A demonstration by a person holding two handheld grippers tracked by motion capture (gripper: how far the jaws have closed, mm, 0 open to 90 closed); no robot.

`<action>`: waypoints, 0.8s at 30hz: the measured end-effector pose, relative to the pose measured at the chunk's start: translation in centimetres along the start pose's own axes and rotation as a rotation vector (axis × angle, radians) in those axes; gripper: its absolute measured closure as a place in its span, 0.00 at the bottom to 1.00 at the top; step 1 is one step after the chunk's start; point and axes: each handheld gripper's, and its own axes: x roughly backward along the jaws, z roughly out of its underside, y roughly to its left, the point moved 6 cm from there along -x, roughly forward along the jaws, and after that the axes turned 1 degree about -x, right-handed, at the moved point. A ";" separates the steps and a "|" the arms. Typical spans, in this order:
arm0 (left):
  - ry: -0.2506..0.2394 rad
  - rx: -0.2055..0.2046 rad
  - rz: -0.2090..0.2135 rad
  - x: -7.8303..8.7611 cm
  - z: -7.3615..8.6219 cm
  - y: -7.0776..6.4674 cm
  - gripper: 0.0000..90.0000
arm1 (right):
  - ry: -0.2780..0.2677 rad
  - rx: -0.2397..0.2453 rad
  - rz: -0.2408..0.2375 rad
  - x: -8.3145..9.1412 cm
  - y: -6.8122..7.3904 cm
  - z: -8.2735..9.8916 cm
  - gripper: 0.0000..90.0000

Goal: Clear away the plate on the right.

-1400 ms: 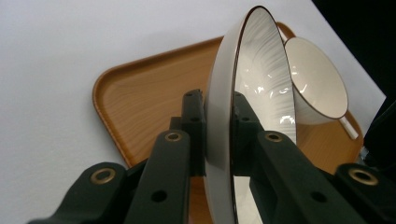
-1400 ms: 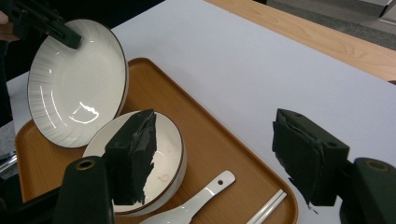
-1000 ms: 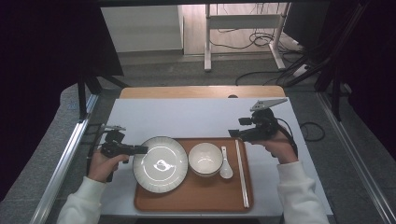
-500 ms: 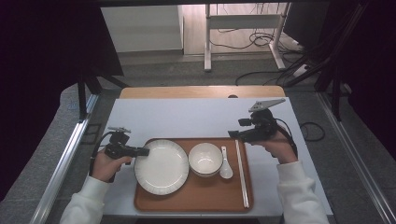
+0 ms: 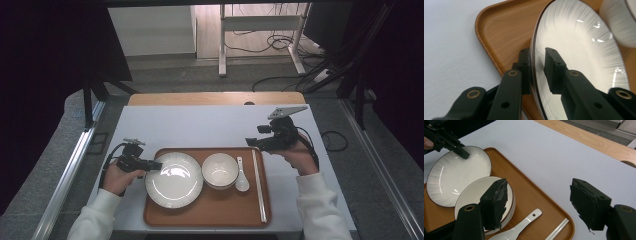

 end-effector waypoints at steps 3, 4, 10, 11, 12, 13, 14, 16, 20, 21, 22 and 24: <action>0.035 -0.025 -0.010 0.0 0.2 0.3 0.82 | 0.004 0.003 -0.002 0.0 0.0 0.0 0.33; 0.035 -0.025 -0.010 0.0 0.2 0.3 0.82 | 0.005 0.002 -0.002 -0.1 0.0 0.0 0.33; 0.049 -0.024 -0.043 -0.3 0.3 0.4 0.78 | 0.012 0.001 -0.001 -0.1 0.0 0.1 0.33; 0.062 -0.027 -0.041 -0.5 0.4 0.4 0.77 | 0.014 0.004 -0.003 -0.2 0.0 0.1 0.33; 0.062 -0.027 -0.041 -0.5 0.4 0.4 0.76 | 0.014 0.004 -0.003 -0.2 0.0 0.1 0.33; 0.066 -0.027 -0.045 -0.6 0.5 0.5 0.76 | 0.016 0.004 -0.003 -0.2 0.0 0.2 0.33; 0.074 -0.031 -0.046 -0.7 0.5 0.5 0.76 | 0.016 0.004 -0.003 -0.2 0.0 0.2 0.33; 0.071 -0.027 -0.040 -0.7 0.5 0.5 0.74 | 0.017 0.003 -0.003 -0.2 -0.2 0.3 0.33; 0.002 -0.007 -0.024 -0.1 -0.1 0.2 0.65 | 0.015 -0.001 -0.001 -0.1 -0.3 0.3 0.33; 0.002 -0.007 -0.024 -0.1 -0.1 0.2 0.61 | 0.015 -0.001 -0.001 -0.1 -0.3 0.3 0.33; 0.004 -0.036 -0.030 0.5 -0.3 0.3 0.61 | 0.015 -0.004 -0.001 -0.1 -0.4 0.3 0.33; -0.045 -0.042 -0.062 1.4 -1.0 -0.1 0.49 | 0.010 -0.009 -0.004 0.0 -0.6 0.4 0.33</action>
